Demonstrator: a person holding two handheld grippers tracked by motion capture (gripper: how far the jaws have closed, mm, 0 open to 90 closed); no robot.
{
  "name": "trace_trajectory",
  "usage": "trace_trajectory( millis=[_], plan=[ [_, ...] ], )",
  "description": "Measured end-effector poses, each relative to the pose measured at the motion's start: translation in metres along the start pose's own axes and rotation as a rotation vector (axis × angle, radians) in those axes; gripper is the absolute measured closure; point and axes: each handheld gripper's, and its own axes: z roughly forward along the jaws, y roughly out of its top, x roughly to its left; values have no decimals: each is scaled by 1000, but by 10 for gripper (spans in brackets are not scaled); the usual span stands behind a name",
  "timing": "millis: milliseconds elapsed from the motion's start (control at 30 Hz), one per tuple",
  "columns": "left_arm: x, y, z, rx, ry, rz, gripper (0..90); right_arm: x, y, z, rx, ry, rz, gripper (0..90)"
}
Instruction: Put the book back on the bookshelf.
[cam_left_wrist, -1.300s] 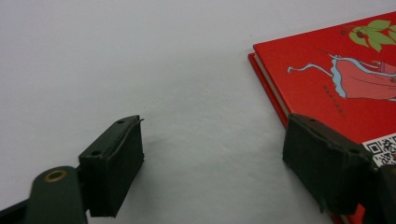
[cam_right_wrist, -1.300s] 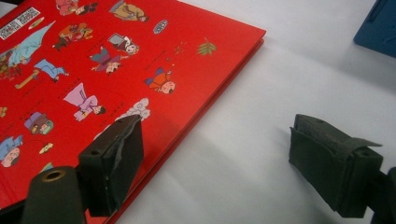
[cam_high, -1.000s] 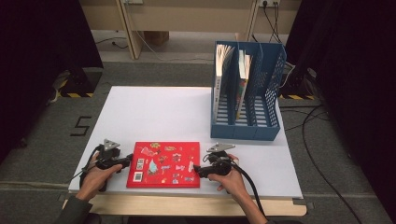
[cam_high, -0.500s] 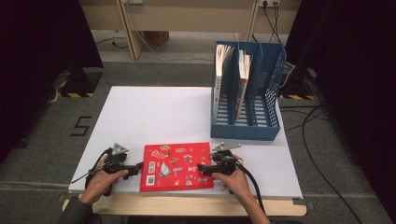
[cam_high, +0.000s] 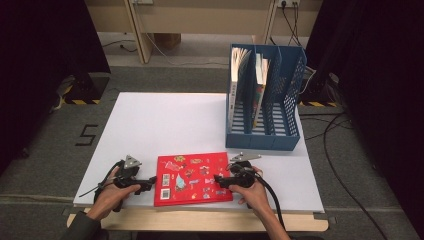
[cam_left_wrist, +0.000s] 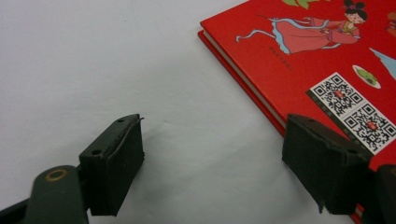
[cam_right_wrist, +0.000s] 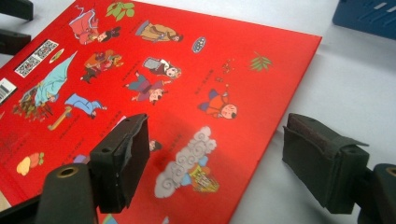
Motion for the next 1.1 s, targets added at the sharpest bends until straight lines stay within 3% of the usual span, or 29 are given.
trace_trajectory(
  millis=[133, 233, 367, 567, 700, 833, 1000, 1100],
  plan=[
    [-2, 0, -1, 3, -14, 10, 197, -3, 0, -1, -8, -13, 16, 235],
    [-6, -1, -1, 7, -28, 25, 197, -6, -1, -1, -26, -6, 68, 234],
    [-12, -1, -1, 8, -36, 40, 190, -4, -4, 0, -57, 1, 90, 191],
    [-13, -1, -1, 4, -40, 38, 193, -5, -9, -5, -89, 32, 205, 204],
    [-13, -1, -1, 7, -33, 37, 191, -7, -11, -8, -93, 59, 253, 199],
    [-13, -1, 0, 3, -35, 34, 186, -10, -11, -10, -109, 103, 357, 161],
    [-13, -2, 0, 2, -35, 31, 185, -10, -8, -13, -132, 113, 413, 161],
    [-14, -1, 0, 3, -30, 27, 183, -9, -2, -19, -171, 116, 402, 183]
  ],
)
